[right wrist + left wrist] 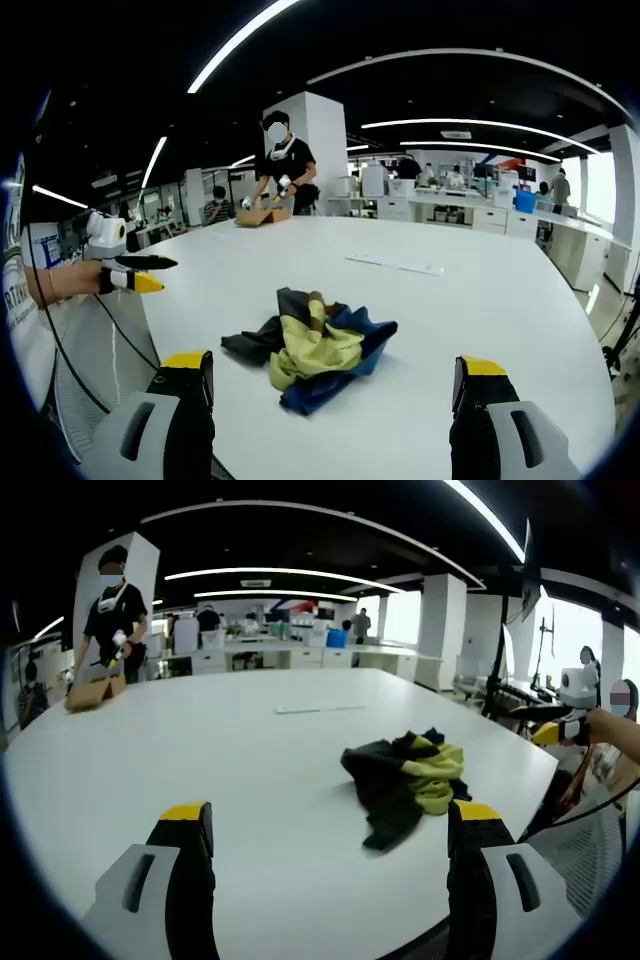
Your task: Fold the garment on the visible template until the final outline fits inside the template.
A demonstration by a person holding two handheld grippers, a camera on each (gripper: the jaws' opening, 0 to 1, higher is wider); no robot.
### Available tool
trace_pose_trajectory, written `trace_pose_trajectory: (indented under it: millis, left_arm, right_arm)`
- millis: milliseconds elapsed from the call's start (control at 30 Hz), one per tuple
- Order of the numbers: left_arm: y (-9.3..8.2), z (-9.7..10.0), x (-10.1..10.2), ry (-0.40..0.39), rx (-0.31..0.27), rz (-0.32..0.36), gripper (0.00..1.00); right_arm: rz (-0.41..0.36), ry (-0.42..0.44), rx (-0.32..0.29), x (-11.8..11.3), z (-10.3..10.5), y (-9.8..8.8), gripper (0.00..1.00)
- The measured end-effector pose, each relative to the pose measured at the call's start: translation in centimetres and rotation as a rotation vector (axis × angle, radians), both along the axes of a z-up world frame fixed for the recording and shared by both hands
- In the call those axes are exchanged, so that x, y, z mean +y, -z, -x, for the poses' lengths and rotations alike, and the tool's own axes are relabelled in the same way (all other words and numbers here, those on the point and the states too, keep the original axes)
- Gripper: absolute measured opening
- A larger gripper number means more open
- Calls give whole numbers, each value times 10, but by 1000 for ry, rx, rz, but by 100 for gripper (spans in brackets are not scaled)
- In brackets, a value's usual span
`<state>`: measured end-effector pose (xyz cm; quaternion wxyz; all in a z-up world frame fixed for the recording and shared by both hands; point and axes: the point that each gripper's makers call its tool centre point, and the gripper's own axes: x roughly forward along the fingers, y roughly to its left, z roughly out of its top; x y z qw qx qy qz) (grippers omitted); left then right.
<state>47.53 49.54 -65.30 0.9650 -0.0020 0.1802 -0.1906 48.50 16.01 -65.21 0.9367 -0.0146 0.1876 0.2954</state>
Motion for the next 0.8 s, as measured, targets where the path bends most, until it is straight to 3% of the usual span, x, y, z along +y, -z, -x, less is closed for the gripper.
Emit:
trace_pose_trajectory:
  millis: [800]
  left_arm:
    - [0,3,3,7,1,8,91]
  right_arm:
    - [-10,-5,4,4,5,0,99]
